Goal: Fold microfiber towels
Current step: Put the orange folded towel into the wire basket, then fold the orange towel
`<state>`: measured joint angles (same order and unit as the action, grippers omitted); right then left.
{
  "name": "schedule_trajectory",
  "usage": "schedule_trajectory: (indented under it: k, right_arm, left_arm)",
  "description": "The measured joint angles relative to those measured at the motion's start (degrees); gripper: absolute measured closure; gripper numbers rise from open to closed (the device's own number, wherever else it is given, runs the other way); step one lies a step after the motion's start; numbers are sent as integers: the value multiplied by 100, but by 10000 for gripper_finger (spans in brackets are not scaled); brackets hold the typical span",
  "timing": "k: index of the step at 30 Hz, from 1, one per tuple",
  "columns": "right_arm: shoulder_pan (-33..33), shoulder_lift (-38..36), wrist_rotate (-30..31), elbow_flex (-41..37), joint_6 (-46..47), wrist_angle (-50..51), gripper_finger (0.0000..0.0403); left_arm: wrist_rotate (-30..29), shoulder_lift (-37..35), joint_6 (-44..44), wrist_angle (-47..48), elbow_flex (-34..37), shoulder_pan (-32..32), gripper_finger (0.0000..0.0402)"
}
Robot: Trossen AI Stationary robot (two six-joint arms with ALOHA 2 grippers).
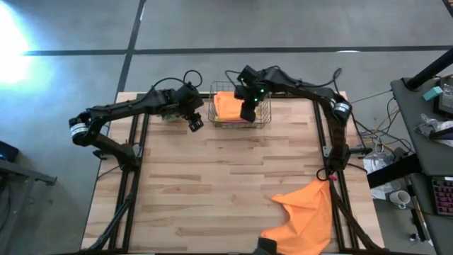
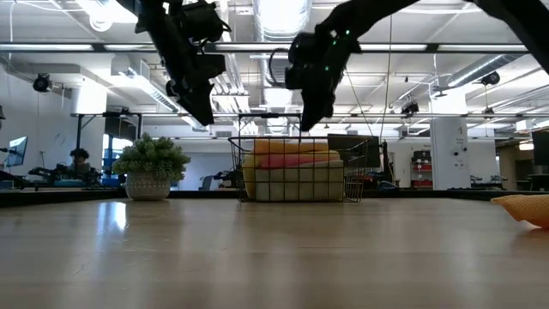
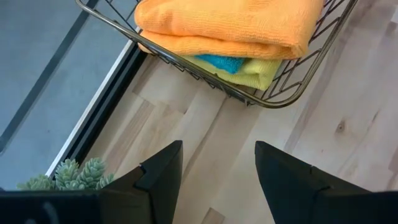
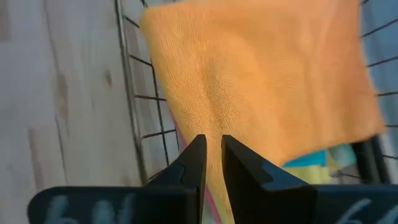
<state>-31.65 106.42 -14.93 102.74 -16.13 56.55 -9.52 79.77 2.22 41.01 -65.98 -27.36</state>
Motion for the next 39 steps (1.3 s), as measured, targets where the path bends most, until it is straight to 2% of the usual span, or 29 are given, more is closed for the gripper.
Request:
schedule_trajectory:
  k: [9,15,20,23,26,31,39]
  right_arm:
    - [189,-1225,0,-273,278,19,360]
    - [636,-2132,-3,-1322,492,-94,360]
    - [1203,-2986,52,-2642,1685,-765,360]
    - [1741,-3549,495,-3168,2574,-1333,360]
    - [2334,-3901,945,-3523,3499,-1361,360]
    - [3458,-4146,1782,-3978,4922,-1372,360]
    - [4873,-4053,1942,-4405,6607,-1348,364]
  left_arm:
    - [0,0,44,48,-2,8,217]
    - [2,-33,172,24,23,219,217]
    - [2,-193,173,-417,320,654,217]
    - [4,-322,162,-798,582,938,217]
    - [4,-446,151,-993,802,1208,217]
    - [7,-492,151,-1057,913,1603,217]
    - [7,-494,151,-1074,1109,2005,217]
